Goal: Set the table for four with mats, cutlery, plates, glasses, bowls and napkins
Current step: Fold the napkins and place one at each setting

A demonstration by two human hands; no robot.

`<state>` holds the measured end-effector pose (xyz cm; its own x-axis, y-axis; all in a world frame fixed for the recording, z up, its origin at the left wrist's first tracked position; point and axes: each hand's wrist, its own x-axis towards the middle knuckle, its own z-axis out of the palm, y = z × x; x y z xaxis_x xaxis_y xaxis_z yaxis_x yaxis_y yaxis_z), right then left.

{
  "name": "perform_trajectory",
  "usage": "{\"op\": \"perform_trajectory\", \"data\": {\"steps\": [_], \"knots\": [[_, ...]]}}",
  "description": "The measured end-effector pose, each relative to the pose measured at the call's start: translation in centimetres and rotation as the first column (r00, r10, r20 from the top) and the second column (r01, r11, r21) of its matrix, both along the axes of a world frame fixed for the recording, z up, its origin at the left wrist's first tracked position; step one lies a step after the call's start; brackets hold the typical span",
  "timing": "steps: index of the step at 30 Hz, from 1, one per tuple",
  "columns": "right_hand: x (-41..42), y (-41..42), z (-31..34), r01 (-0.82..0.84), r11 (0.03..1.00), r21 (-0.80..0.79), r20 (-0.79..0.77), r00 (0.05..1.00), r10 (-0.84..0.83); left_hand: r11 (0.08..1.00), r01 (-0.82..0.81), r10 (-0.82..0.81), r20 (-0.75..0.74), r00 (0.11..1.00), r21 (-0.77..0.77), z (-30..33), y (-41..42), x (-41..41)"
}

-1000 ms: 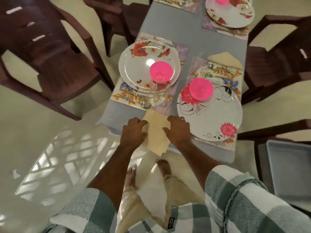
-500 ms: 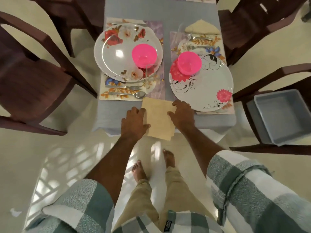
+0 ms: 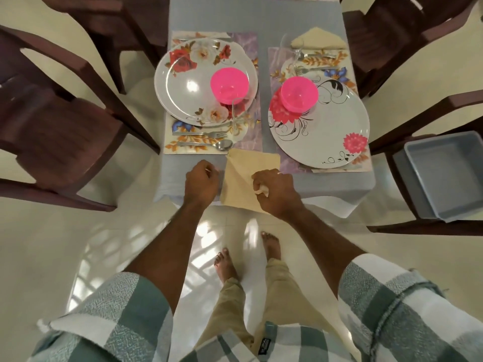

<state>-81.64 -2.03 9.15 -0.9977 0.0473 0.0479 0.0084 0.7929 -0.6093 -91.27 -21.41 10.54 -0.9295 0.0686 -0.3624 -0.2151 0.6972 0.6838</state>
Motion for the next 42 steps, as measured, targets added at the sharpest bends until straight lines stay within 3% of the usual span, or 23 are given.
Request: {"op": "perform_trajectory", "data": {"steps": [7, 11, 14, 18, 21, 26, 29, 31, 37, 42], "knots": [[-0.3, -1.3, 0.8, -0.011, 0.998, 0.065, 0.103, 0.995, 0.005, 0.962, -0.184, 0.110, 0.333, 0.936, 0.200, 0.7, 1.0, -0.2], [0.1, -2.1, 0.4, -0.078, 0.993, 0.090, 0.107, 0.992, 0.069, 0.952, -0.236, 0.150, 0.377, 0.914, 0.194, -0.1, 1.5, 0.5], [0.7, -2.2, 0.2, -0.075, 0.997, 0.020, 0.132, 0.989, 0.072, 0.943, -0.275, 0.189, 0.375, 0.907, 0.189, -0.4, 1.3, 1.0], [0.7, -1.8, 0.3, 0.080, 0.981, -0.175, 0.145, 0.988, -0.054, 0.937, -0.257, 0.159, 0.363, 0.918, 0.239, -0.7, 0.8, 1.4], [-0.9, -1.3, 1.1, 0.143, 0.974, -0.175, 0.229, 0.968, -0.101, 0.904, -0.287, 0.161, 0.367, 0.916, 0.319, -0.4, 1.0, 1.4], [-2.5, -0.4, 1.7, 0.191, 0.967, -0.170, 0.328, 0.936, -0.128, 0.846, -0.198, -0.052, 0.447, 0.893, 0.495, 0.4, 1.7, 0.9], [-3.2, 0.7, 1.8, 0.238, 0.971, 0.003, 0.361, 0.905, -0.223, 0.867, -0.213, 0.013, 0.407, 0.914, 0.450, -0.2, 1.7, 0.5], [-3.8, 1.3, 1.5, 0.235, 0.970, 0.069, 0.361, 0.900, -0.244, 0.913, -0.215, 0.117, 0.283, 0.952, 0.348, -1.0, 1.4, 0.2], [-4.4, 2.0, 0.1, 0.233, 0.956, -0.180, 0.246, 0.951, -0.186, 0.964, -0.033, 0.014, 0.074, 0.997, 0.264, -1.6, 1.1, -0.7], [-5.0, 2.7, 0.8, 0.248, 0.947, -0.202, 0.220, 0.954, -0.203, 0.967, -0.037, 0.044, -0.021, 0.999, 0.252, -1.9, 1.7, -1.0]]}}
